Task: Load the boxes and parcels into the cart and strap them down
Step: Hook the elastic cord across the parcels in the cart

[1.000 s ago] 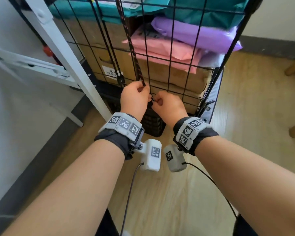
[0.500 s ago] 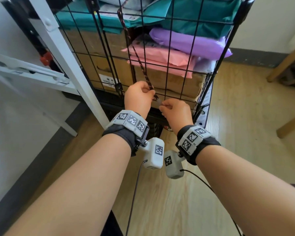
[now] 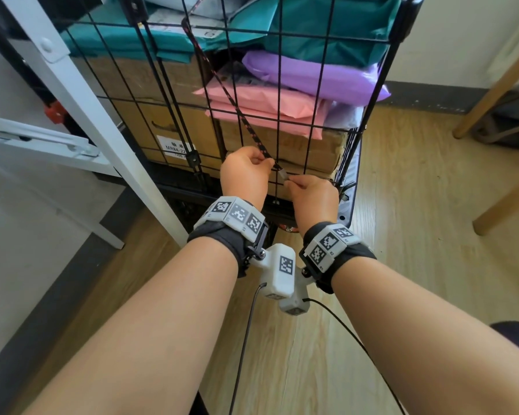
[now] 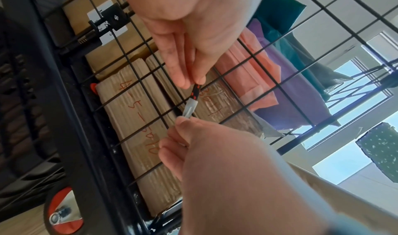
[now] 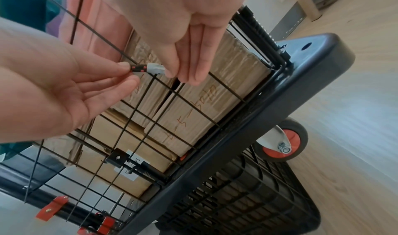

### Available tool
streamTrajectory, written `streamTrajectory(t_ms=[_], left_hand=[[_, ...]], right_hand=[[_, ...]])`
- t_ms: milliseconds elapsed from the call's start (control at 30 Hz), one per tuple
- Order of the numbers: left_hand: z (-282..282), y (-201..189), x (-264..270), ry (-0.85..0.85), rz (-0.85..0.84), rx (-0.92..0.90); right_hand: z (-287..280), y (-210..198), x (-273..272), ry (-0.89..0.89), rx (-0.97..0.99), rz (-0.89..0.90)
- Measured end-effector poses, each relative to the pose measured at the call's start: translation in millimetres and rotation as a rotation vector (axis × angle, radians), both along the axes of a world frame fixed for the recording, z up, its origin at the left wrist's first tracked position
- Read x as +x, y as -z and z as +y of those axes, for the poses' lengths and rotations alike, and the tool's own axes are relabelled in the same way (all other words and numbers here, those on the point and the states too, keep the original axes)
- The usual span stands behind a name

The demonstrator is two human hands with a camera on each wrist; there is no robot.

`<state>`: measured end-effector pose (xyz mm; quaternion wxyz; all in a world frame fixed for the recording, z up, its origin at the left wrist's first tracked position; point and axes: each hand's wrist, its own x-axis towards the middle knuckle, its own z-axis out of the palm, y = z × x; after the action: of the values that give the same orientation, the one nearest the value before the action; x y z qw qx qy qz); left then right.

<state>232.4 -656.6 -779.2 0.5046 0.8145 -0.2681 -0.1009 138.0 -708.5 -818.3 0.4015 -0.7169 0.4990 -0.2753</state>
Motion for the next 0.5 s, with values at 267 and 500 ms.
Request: streamTrajectory(t_ms=[267, 500], left_hand=[[-2.4, 5.1, -3.6, -0.054, -0.055, -0.068], [-3.6, 4.8, 5.3, -0.072, -0.049, -0.064]], right_hand=[[6.9, 2.0, -4.9, -0.026, -0.080, -0.077], [6.8, -2.8, -0.6, -0.140, -0.222, 0.031]])
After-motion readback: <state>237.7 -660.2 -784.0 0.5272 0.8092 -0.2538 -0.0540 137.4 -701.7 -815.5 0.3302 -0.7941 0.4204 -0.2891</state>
